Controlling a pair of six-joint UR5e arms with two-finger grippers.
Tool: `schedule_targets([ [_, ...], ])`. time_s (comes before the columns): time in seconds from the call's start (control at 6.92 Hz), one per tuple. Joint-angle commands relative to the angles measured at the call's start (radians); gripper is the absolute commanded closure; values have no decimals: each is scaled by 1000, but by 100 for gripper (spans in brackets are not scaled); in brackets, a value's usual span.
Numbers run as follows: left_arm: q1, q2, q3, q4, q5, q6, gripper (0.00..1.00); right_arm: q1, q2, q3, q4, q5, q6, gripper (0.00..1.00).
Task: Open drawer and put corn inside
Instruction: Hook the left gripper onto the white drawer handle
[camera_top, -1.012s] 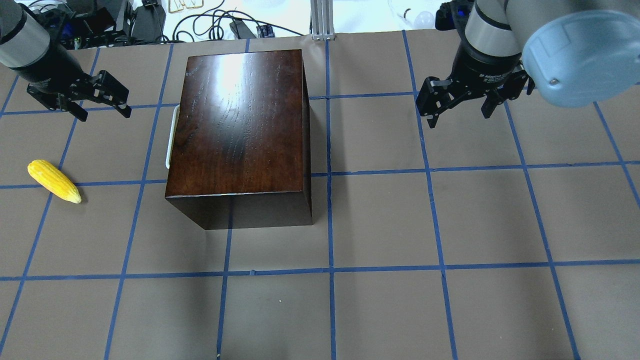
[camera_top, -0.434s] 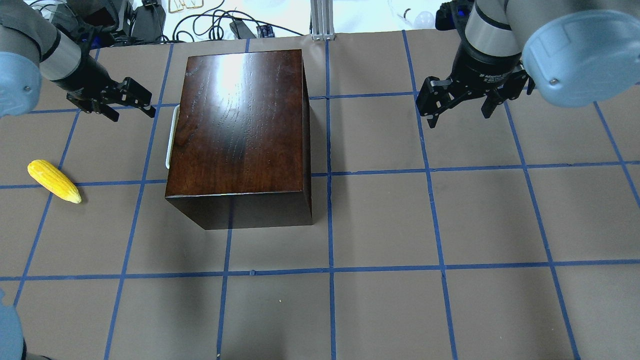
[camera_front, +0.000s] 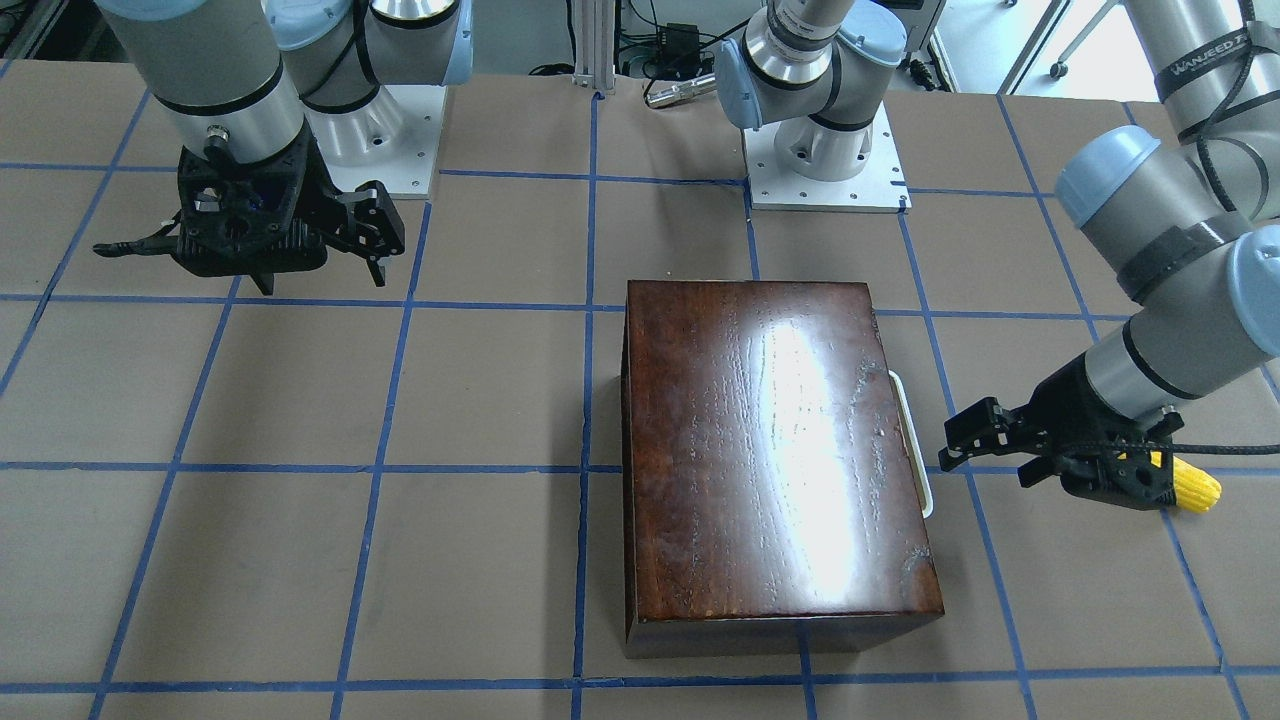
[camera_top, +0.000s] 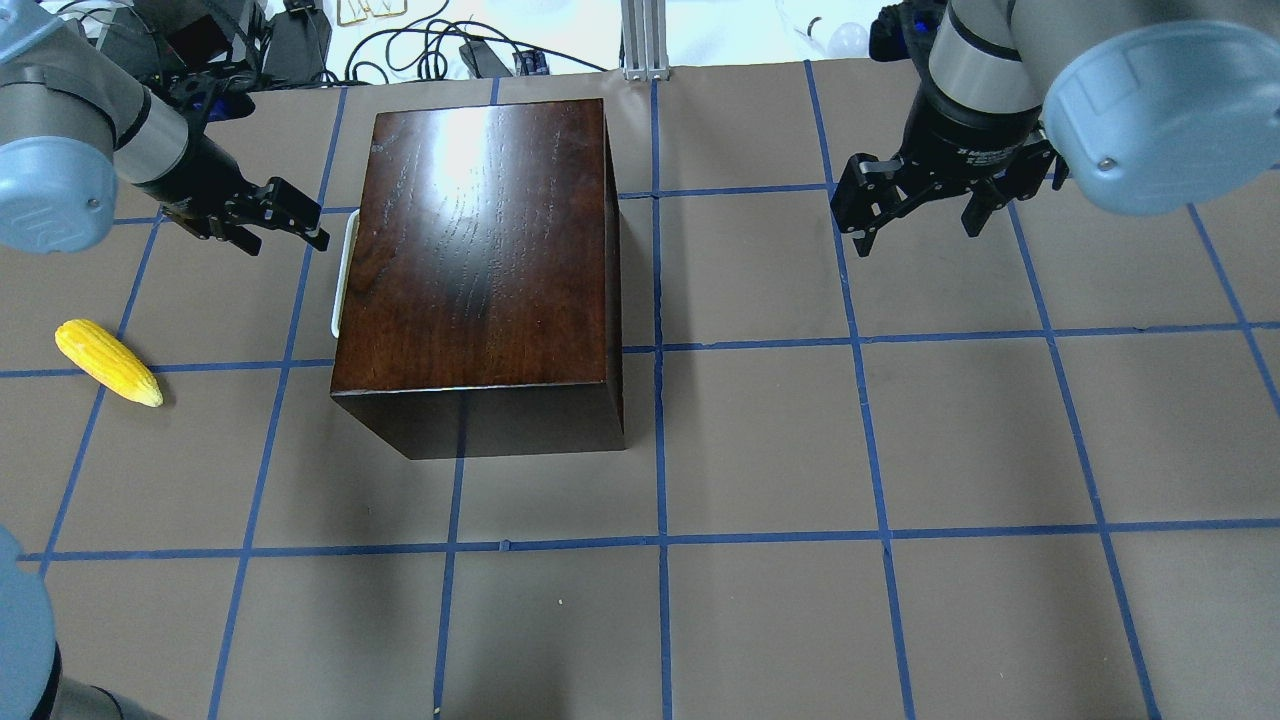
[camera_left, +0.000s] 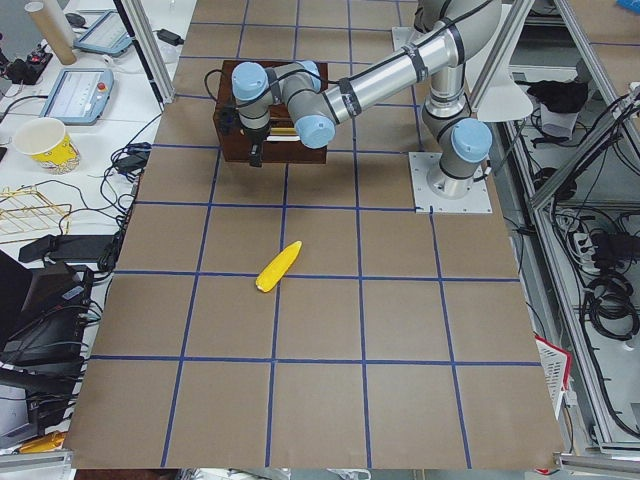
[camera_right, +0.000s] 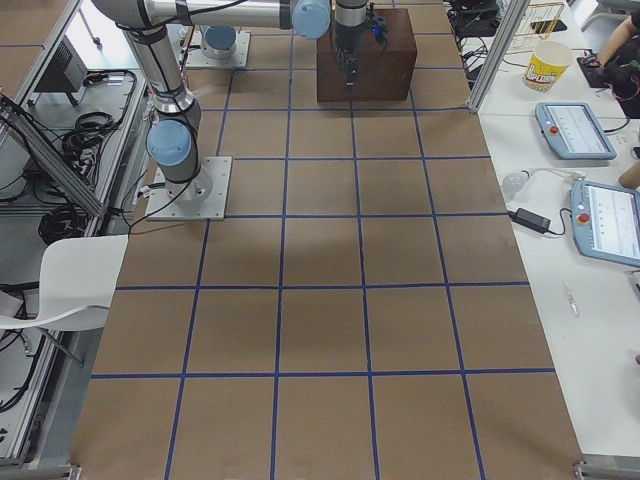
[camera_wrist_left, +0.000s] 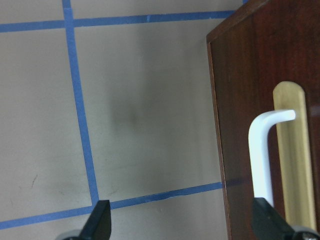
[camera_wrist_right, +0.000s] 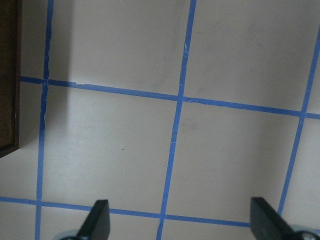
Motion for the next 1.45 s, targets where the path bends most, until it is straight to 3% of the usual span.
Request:
schedule_targets([
  [0.0, 0, -1, 1, -3, -47, 0, 0, 0, 0, 0, 0, 0, 0, 0],
  [1.3, 2, -21, -48, -15, -70, 0, 0, -3, 0, 0, 0, 0, 0, 0],
])
